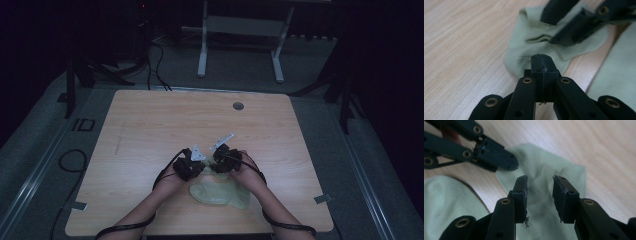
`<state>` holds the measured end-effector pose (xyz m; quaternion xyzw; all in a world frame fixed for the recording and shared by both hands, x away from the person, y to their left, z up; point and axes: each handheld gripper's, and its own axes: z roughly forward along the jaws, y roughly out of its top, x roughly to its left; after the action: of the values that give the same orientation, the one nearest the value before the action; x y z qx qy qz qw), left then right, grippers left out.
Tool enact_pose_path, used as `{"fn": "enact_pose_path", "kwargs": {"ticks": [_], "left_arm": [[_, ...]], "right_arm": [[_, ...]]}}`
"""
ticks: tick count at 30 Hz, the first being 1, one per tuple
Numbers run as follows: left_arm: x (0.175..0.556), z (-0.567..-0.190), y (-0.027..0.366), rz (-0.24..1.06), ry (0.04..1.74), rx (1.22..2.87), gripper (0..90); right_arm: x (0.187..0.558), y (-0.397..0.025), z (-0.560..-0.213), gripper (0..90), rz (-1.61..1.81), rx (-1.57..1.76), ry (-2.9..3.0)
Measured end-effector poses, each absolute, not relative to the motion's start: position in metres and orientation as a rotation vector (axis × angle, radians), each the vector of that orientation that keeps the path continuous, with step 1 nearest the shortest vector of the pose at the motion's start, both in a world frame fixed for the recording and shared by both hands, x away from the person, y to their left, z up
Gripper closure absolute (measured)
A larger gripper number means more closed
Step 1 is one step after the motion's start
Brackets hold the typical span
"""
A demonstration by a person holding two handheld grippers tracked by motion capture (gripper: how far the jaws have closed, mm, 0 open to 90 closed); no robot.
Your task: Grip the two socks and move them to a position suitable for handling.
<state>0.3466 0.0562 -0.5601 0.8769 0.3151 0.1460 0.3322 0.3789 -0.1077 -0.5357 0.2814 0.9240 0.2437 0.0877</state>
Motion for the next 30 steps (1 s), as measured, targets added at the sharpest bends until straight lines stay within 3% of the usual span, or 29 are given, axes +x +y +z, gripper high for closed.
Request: {"fn": "enact_pose_path", "kwargs": {"ticks": [2,6,9,22,30], "left_arm": [[0.347,-0.560,0.056,0.381,0.823,2.291,89.3],[0.348,-0.562,0.058,0.383,0.838,2.272,89.4],[0.348,-0.562,0.059,0.382,0.833,2.270,89.6],[0.349,-0.562,0.063,0.380,0.805,2.284,89.6],[0.353,-0.561,0.065,0.374,0.767,2.311,89.5]], "right_arm": [[0.379,-0.107,-0.539,64.5,0.711,0.826,2.756],[0.378,-0.108,-0.541,76.1,0.744,0.853,2.762],[0.378,-0.106,-0.538,79.4,0.716,0.837,2.764],[0.383,-0.137,-0.496,81.3,0.818,0.906,2.642],[0.396,-0.173,-0.494,81.3,0.867,1.040,2.599]]}}
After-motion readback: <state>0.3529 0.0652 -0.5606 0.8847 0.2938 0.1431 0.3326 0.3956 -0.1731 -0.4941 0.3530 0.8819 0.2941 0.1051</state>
